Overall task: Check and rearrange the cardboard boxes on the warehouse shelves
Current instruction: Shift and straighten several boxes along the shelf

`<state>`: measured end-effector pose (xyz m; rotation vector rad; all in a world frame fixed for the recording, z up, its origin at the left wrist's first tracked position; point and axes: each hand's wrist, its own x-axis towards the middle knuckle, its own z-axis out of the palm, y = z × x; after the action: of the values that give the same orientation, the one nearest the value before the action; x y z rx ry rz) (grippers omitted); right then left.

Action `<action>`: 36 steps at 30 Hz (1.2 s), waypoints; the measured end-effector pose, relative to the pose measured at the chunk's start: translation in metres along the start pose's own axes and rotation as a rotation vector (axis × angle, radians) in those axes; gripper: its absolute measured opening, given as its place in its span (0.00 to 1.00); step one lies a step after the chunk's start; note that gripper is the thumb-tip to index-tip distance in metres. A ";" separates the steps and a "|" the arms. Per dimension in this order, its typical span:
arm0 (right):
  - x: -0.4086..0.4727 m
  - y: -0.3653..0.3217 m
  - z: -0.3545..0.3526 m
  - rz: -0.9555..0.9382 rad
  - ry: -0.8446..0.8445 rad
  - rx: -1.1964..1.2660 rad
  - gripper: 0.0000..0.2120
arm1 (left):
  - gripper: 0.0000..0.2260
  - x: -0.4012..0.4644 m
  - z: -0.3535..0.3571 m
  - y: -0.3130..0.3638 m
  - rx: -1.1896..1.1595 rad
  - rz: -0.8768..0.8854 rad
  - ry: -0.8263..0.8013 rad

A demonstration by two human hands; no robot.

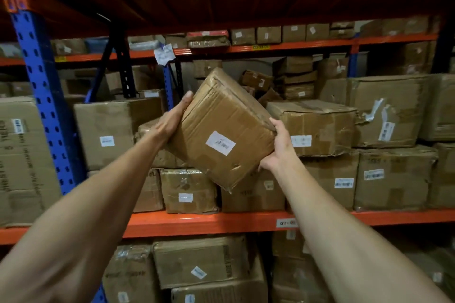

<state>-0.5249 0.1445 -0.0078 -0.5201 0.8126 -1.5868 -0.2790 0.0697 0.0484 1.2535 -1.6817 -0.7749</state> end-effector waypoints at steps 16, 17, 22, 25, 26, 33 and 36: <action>-0.013 -0.062 0.019 -0.223 0.034 -0.415 0.16 | 0.32 -0.030 0.057 -0.028 -0.598 0.085 0.098; -0.011 -0.066 0.020 -0.229 0.048 -0.433 0.15 | 0.33 -0.025 0.061 -0.029 -0.610 0.089 0.094; 0.001 -0.080 0.013 -0.204 0.147 -0.526 0.17 | 0.35 -0.004 0.089 -0.041 -0.682 0.047 0.015; 0.010 -0.072 0.009 -0.170 0.105 -0.520 0.15 | 0.37 -0.002 0.100 -0.058 -0.757 0.011 -0.051; 0.015 -0.069 0.012 -0.168 0.078 -0.542 0.14 | 0.36 -0.002 0.102 -0.063 -0.794 -0.017 -0.042; 0.069 -0.052 0.022 -0.255 0.029 -0.612 0.37 | 0.33 -0.012 0.092 -0.064 -0.775 -0.014 0.034; 0.065 -0.025 0.003 -0.615 0.063 -0.769 0.49 | 0.36 -0.002 0.088 -0.048 -0.427 0.213 0.129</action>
<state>-0.5512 0.0816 0.0056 -1.3773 1.4103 -1.8051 -0.3387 0.0550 -0.0311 0.7973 -1.4225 -0.8476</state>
